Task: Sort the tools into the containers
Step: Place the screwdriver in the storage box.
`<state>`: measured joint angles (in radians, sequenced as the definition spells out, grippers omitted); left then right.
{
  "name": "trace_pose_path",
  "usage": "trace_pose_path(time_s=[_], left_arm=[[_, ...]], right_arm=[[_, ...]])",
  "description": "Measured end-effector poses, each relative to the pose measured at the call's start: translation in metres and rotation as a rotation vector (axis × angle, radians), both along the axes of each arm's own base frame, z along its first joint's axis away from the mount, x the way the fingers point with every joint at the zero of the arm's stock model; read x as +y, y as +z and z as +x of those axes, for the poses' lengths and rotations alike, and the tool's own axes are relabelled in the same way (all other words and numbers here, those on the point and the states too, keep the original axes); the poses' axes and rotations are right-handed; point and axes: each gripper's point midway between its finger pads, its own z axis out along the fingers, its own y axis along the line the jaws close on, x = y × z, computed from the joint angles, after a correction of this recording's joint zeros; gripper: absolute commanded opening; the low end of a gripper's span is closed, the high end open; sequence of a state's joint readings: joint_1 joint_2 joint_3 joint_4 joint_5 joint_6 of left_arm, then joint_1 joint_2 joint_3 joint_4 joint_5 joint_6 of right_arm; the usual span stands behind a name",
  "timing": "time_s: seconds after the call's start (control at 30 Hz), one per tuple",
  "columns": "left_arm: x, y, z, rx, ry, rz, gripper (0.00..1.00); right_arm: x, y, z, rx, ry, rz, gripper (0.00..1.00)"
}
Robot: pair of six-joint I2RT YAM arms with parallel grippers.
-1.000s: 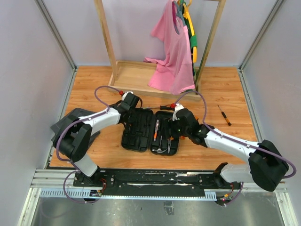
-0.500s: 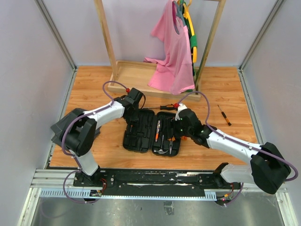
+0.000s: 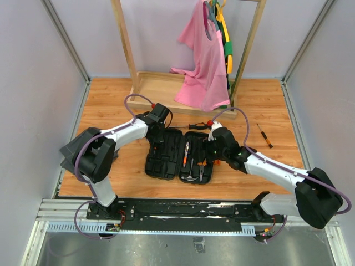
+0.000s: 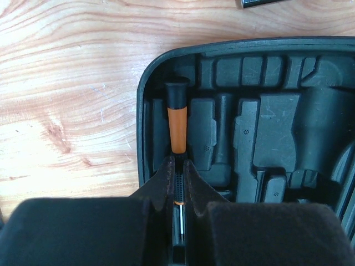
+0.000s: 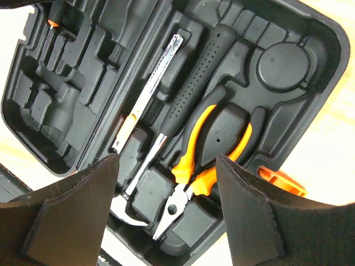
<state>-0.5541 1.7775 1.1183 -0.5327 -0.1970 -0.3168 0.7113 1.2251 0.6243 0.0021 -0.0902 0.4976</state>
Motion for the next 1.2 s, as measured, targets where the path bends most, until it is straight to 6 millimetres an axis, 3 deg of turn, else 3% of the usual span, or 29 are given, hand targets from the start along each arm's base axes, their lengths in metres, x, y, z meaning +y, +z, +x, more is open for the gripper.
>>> trace_pose_path(time_s=[0.57, 0.9, 1.03, 1.2], left_arm=[[-0.001, -0.005, 0.000, 0.014, -0.029, 0.025, 0.00], [-0.005, 0.016, 0.005, -0.011, -0.012, -0.006, 0.36], [-0.018, 0.022, -0.011, 0.057, -0.041, -0.058, 0.37], [-0.035, 0.045, -0.008, 0.047, -0.058, -0.141, 0.38]], right_arm=[[-0.002, 0.000, 0.002, 0.009, -0.004, 0.011, 0.72], [-0.005, 0.009, 0.003, -0.009, -0.010, 0.024, 0.72], [-0.006, 0.014, 0.001, -0.017, -0.010, 0.030, 0.72], [-0.008, 0.018, 0.001, -0.028, -0.017, 0.033, 0.72]])
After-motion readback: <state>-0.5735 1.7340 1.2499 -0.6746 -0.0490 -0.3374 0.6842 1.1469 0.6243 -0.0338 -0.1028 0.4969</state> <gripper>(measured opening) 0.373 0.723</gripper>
